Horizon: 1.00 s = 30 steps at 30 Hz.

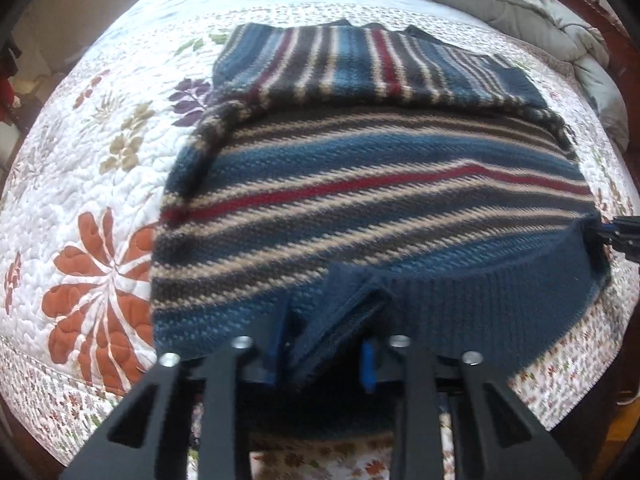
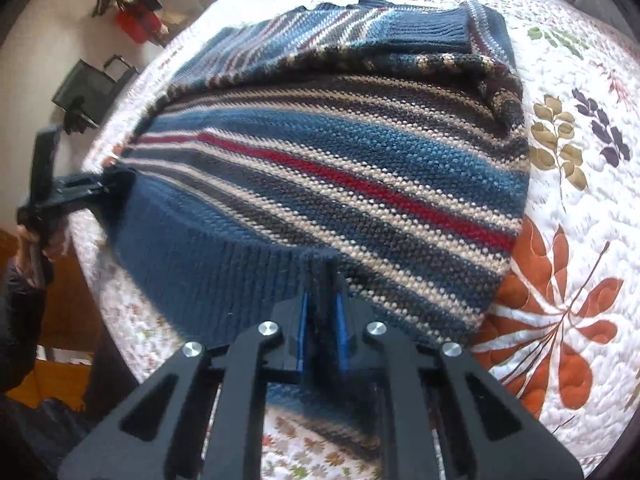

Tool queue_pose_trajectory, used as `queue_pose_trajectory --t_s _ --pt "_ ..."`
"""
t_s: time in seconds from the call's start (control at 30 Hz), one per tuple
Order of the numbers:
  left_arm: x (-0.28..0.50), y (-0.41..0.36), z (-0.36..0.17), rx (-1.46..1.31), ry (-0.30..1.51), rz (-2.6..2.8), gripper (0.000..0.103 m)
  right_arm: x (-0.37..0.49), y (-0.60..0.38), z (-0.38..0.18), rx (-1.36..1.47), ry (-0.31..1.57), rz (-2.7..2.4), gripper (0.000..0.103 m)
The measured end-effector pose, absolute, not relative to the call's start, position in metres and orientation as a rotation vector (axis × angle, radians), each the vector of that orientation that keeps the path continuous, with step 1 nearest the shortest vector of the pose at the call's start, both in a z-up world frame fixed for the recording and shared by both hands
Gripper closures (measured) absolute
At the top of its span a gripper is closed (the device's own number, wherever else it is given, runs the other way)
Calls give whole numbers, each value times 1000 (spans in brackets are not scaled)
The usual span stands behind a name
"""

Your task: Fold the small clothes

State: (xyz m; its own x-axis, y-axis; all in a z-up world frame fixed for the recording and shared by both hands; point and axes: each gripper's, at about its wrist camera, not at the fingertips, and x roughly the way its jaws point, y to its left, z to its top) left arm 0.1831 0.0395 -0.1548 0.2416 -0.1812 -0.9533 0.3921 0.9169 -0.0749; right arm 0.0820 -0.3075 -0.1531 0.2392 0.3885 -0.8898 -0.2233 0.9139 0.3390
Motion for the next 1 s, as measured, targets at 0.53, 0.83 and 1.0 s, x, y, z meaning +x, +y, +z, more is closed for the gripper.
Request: queue_pose_trajectory --t_s 0.53,0.83,1.0 --pt "192 43 -136 113 1218 -370 93 81 -317 -120 205 1183 408 94" --pt "222 33 -104 114 1159 -366 93 106 -335 -95 254 1132 383 94" --pt "245 23 -98 124 1137 -362 93 125 -340 -91 257 1123 362 94"
